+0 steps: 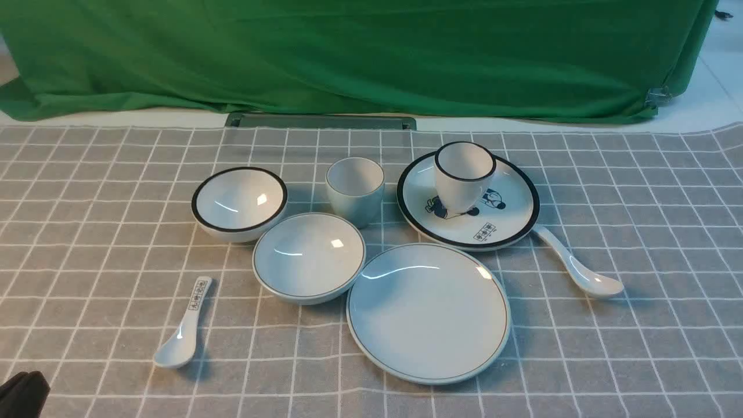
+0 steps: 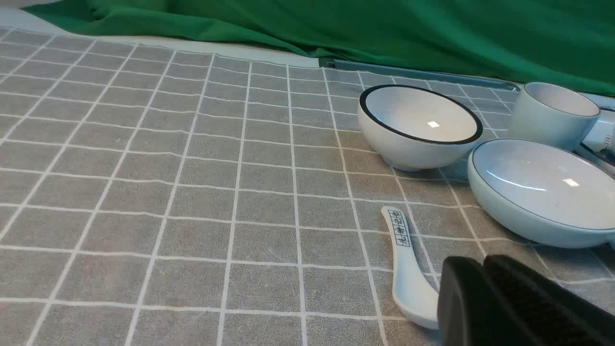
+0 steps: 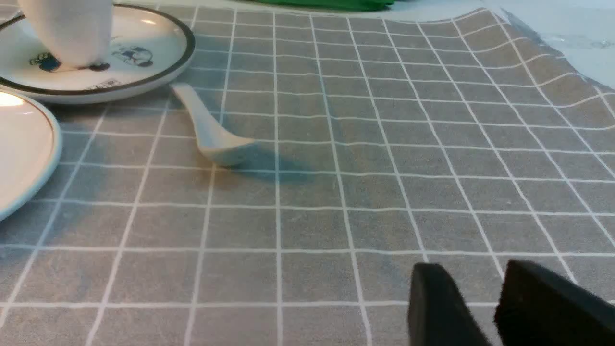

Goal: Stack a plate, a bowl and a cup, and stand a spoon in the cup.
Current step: Use the left arm to grab a blue rice bowl

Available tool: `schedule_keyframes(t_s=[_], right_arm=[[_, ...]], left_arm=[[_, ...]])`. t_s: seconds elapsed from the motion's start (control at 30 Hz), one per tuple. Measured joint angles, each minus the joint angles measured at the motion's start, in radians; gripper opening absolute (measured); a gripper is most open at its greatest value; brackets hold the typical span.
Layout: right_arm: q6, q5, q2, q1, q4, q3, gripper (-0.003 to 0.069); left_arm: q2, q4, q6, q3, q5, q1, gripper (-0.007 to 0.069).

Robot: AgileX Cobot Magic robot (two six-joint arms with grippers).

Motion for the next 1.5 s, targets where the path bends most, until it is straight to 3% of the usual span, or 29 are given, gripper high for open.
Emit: schedule_keyframes(t_s=[0.73,0.87,1.0,1.07,1.17,1.27,1.37,1.5], right_arm=[[0.000,0.000,0.000,0.000,0.000,0.000,0.0242],[0.000,0.000,0.000,0.000,0.000,0.000,0.0242],[0.000,0.000,0.000,0.000,0.000,0.000,0.0242],[0.000,0.000,0.000,0.000,0.000,0.000,0.0242],[0.000,0.000,0.000,0.000,0.000,0.000,0.0242],[0.000,0.000,0.000,0.000,0.000,0.000,0.0242],[0.000,0.000,0.000,0.000,0.000,0.000,0.0242],[0.000,-0.026,0.000,0.000,0.000,0.000,0.0242]], left_arm=[[0.000,-0.012,-0.015,0.000,-0.031,0.000,0.0017],[0.000,-0.227,-0.151,0.000,-0.244,0.000,0.0017],[0.000,-0.310,-0.212,0.000,-0.421,0.000,0.0017],[0.000,-0.303,-0.243,-0.002,-0.438,0.000,0.0017],[0.020,-0.170,-0.294,-0.112,-0.278,-0.025,0.0017],[0.095,-0.059,-0.238,-0.253,-0.130,-0.072,0.0017],[0.229,-0.019,-0.105,-0.408,0.029,-0.138,0.0017],[0.594,-0.073,0.118,-0.611,0.372,-0.248,0.0017]])
